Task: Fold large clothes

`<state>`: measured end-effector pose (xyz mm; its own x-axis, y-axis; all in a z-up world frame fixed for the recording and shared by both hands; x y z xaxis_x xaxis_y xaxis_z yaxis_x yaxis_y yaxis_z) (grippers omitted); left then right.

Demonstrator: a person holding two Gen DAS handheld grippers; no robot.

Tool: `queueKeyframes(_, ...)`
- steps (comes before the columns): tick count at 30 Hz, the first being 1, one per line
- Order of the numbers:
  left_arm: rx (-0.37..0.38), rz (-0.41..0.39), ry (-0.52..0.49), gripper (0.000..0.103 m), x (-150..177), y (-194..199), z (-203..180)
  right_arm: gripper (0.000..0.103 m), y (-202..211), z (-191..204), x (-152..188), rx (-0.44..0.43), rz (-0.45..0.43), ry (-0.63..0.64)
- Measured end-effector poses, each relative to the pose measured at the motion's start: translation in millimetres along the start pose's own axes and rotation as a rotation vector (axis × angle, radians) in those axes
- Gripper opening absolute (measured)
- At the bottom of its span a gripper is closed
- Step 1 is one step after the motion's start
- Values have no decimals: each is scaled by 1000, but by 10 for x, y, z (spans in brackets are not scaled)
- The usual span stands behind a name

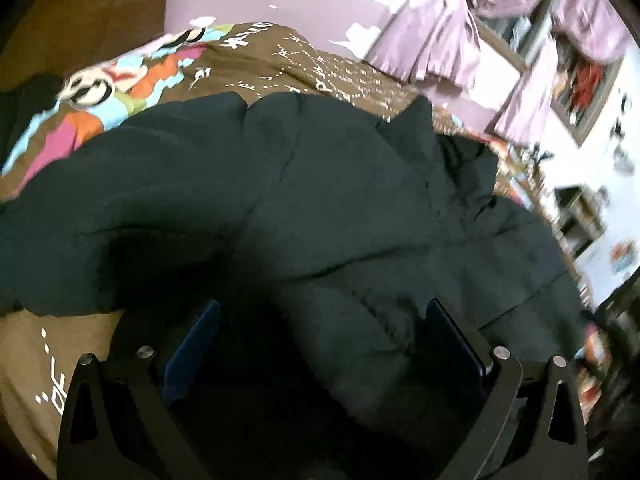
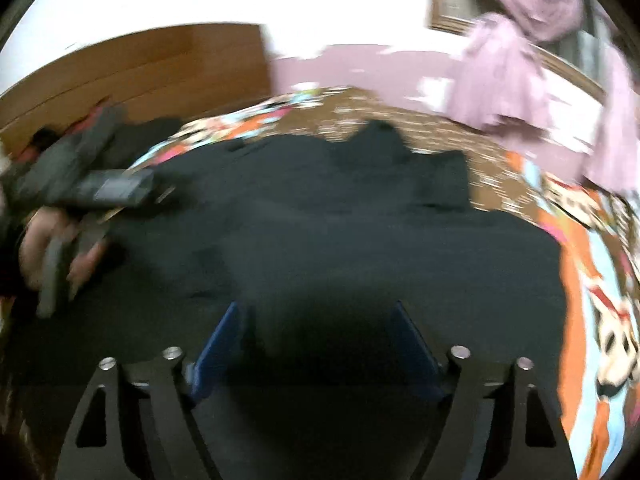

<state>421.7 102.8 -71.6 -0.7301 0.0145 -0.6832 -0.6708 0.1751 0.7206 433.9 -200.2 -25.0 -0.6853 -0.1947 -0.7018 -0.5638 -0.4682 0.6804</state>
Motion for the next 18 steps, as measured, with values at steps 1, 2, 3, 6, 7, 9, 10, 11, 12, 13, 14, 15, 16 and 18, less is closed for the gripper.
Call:
queueKeyframes(1, -28, 4, -35, 100, 26, -23, -42, 88, -65, -92, -53, 9, 8, -45)
queueKeyframes(2, -46, 8, -57, 100, 59, -53, -74, 88, -135, -175, -98, 19, 19, -89)
queueKeyframes(3, -67, 12, -85, 100, 87, -76, -105, 88, -246, -285, -139, 40, 38, -140)
queueKeyframes(6, -80, 10, -121, 101, 153, -106, -138, 88, -452, -450, -95, 113, 98, -176)
queueKeyframes(7, -76, 7, -124, 101, 166, -115, -140, 91, -539, -480, -70, 124, 118, -162)
queueKeyframes(9, -66, 1, -135, 101, 208, -118, -132, 96, -610, -436, -10, 160, 118, -114)
queueKeyframes(10, -68, 3, -145, 101, 208, -128, -149, 100, -627, -404, 24, 178, 110, -95)
queueKeyframes(11, -72, 7, -162, 101, 211, -140, -167, 102, -636, -383, 63, 191, 100, -85)
queueKeyframes(12, -78, 9, -176, 101, 209, -151, -187, 103, -665, -360, 101, 204, 93, -75)
queueKeyframes(13, -83, 8, -184, 101, 210, -156, -200, 103, -679, -342, 117, 216, 87, -66)
queueKeyframes(14, -88, 9, -193, 101, 215, -161, -213, 103, -683, -321, 131, 226, 78, -60)
queueKeyframes(15, -90, 8, -195, 101, 220, -151, -214, 103, -640, -348, 183, 230, 73, -60)
queueKeyframes(16, -83, -8, -182, 101, 224, -114, -198, 103, -628, -350, 215, 236, 65, -58)
queueKeyframes(18, -45, -58, -130, 101, 234, 1, -116, 103, -589, -351, 264, 242, 46, -60)
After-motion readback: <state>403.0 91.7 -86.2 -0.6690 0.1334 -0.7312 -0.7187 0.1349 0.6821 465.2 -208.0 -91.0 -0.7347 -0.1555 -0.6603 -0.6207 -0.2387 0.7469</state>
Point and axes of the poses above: each gripper's, at about its wrist camera, not at the fingertips, and y roughly against the way its jaws point, z to its left, x to its underside, the point moved 2 cm from there along -y, roughly the way its jaws point, and after that the axes turned 15 degrees about -y, right-handed, at the moved point
